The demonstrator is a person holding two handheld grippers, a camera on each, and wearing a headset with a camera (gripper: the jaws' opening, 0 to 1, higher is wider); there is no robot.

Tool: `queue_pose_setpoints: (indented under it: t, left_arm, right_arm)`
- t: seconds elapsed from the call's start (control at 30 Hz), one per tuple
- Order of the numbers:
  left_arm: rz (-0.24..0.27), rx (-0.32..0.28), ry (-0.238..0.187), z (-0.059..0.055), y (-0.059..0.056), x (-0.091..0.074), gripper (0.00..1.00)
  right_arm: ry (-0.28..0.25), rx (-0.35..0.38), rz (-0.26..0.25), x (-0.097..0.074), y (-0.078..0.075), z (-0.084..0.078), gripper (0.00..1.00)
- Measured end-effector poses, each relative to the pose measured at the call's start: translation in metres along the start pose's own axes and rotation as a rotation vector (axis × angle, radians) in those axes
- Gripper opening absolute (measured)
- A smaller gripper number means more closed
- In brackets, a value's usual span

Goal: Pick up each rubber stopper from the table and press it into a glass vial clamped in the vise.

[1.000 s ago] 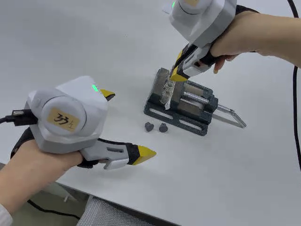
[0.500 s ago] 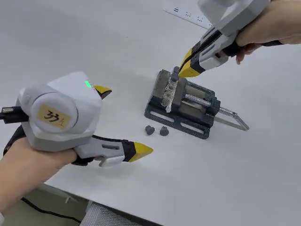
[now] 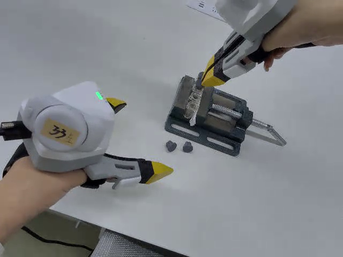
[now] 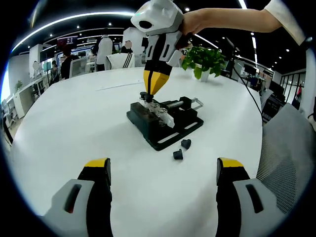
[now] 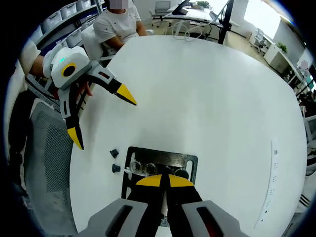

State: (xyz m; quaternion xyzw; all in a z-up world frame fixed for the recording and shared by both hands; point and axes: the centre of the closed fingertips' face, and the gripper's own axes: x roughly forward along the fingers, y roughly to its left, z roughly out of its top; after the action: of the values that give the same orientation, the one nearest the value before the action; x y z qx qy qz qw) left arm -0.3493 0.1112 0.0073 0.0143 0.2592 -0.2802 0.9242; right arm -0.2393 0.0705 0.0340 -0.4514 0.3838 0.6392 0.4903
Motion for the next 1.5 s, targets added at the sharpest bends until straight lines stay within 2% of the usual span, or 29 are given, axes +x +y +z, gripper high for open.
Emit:
queue_pose_setpoints:
  t: [0.23,0.5,0.77,1.03,1.1,1.13,1.17,1.2,1.37,1.5]
  left_arm:
    - [-0.007,-0.004,0.006,-0.003,-0.002,0.001,0.86]
    - [-0.012,-0.009,0.011,-0.006,-0.004,0.001,0.86]
    - [-0.014,-0.014,0.012,-0.006,-0.006,0.005,0.86]
    - [-0.013,-0.016,0.012,-0.004,-0.004,0.009,0.86]
    - [-0.010,-0.019,0.010,-0.003,-0.003,0.009,0.86]
    - [-0.009,-0.018,0.009,-0.002,-0.003,0.010,0.86]
    - [-0.009,-0.019,0.008,-0.002,-0.003,0.010,0.86]
    - [-0.007,-0.021,0.009,-0.002,-0.002,0.010,0.86]
    - [-0.008,-0.017,0.010,0.000,-0.001,0.011,0.85]
    - [-0.013,-0.014,0.011,0.002,-0.002,0.015,0.85]
  right_arm:
    - [0.005,0.002,0.003,-0.003,0.010,0.003,0.00]
    - [0.022,-0.026,-0.003,-0.002,0.012,0.004,0.00]
    - [0.079,-0.041,-0.015,0.001,0.008,0.001,0.00]
    - [0.066,-0.006,-0.012,0.004,0.004,-0.001,0.00]
    - [0.079,-0.018,-0.024,0.007,0.005,-0.001,0.00]
    - [0.104,-0.082,-0.043,0.007,0.002,-0.003,0.00]
    - [0.105,-0.051,-0.048,0.008,0.004,-0.002,0.00]
    - [0.105,-0.037,-0.054,0.010,-0.001,-0.002,0.00]
    - [0.077,-0.011,-0.054,0.016,-0.020,-0.002,0.00]
    - [0.079,0.014,-0.043,0.014,-0.016,-0.001,0.00]
